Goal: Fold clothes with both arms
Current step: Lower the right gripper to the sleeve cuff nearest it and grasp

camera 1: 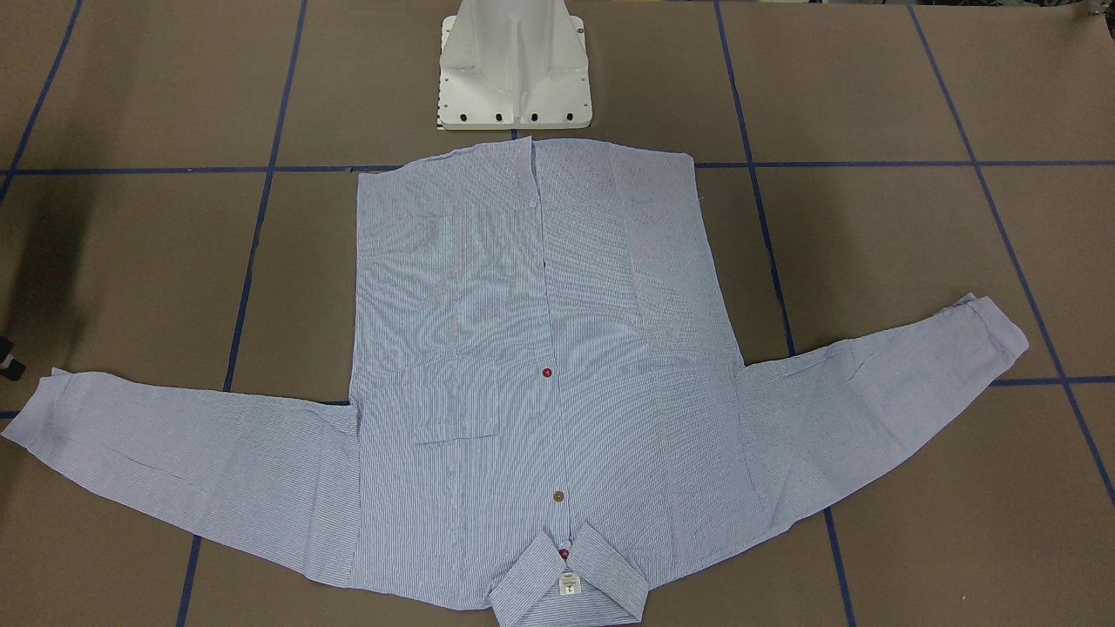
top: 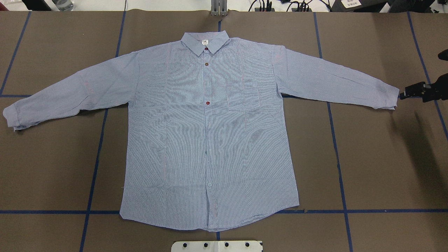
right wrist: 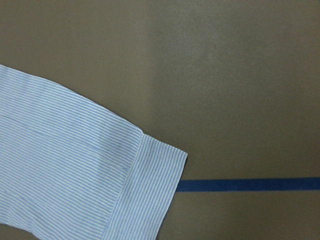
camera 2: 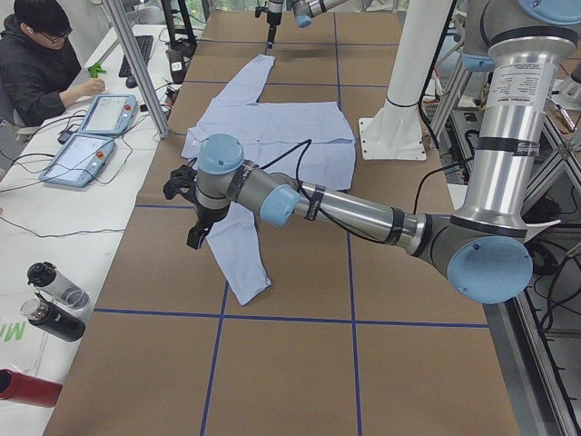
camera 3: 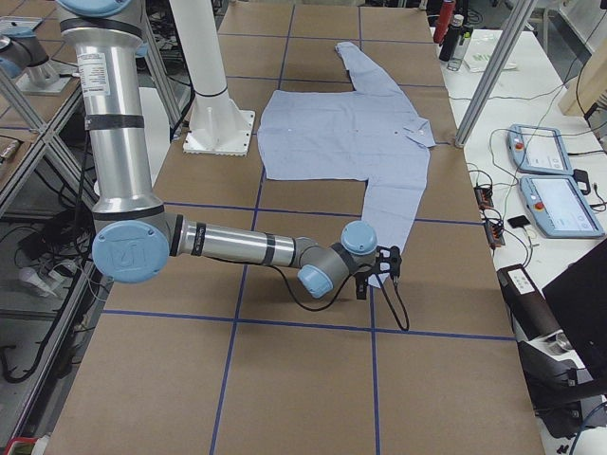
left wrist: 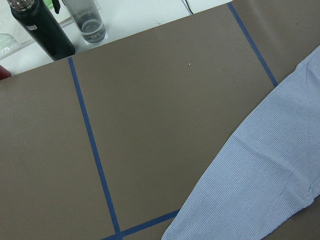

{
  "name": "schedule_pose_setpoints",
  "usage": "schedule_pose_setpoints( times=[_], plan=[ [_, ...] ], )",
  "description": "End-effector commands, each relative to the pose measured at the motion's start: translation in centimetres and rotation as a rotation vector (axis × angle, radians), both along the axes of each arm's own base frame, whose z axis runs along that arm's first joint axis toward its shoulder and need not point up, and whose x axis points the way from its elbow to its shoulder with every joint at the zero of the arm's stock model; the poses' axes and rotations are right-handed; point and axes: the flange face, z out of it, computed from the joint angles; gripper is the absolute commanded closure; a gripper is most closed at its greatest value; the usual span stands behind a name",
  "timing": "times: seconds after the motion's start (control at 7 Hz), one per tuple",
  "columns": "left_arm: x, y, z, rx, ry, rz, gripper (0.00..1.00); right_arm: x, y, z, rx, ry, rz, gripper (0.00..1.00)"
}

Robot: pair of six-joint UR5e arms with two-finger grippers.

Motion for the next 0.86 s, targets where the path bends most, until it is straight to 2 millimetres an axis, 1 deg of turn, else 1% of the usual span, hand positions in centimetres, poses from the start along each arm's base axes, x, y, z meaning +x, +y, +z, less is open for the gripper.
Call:
schedule_pose_setpoints(
  times=[0.0,0.14,0.29,0.43,0.57,0.71],
  plan=[
    [0.1,0.1,-0.1,0.0,0.014,0.008,0.0,-1.7,0.4,0.9,-0.029,0.022,-0.003,0.17],
    [0.1,0.1,0.0,0.0,0.014,0.008,0.0,-2.5,0.6,0.7,-0.039,0.016,-0.004,0.23],
    [0.1,0.1,-0.1,0.0,0.014,0.007,0.0,-3.7,0.4,0.3,-0.032,0.013,-0.022,0.23],
    [0.1,0.0,-0.3,-0.007,0.02,-0.003,0.0,-4.4,0.5,0.2,-0.032,0.014,-0.035,0.24],
    [0.1,-0.1,-0.4,-0.007,0.021,-0.004,0.0,-4.6,0.6,0.1,-0.032,0.014,-0.039,0.26],
    [0.1,-0.1,-0.4,-0.007,0.021,-0.005,0.0,-5.0,0.1,-0.4,-0.025,0.011,-0.041,0.28]
  ],
)
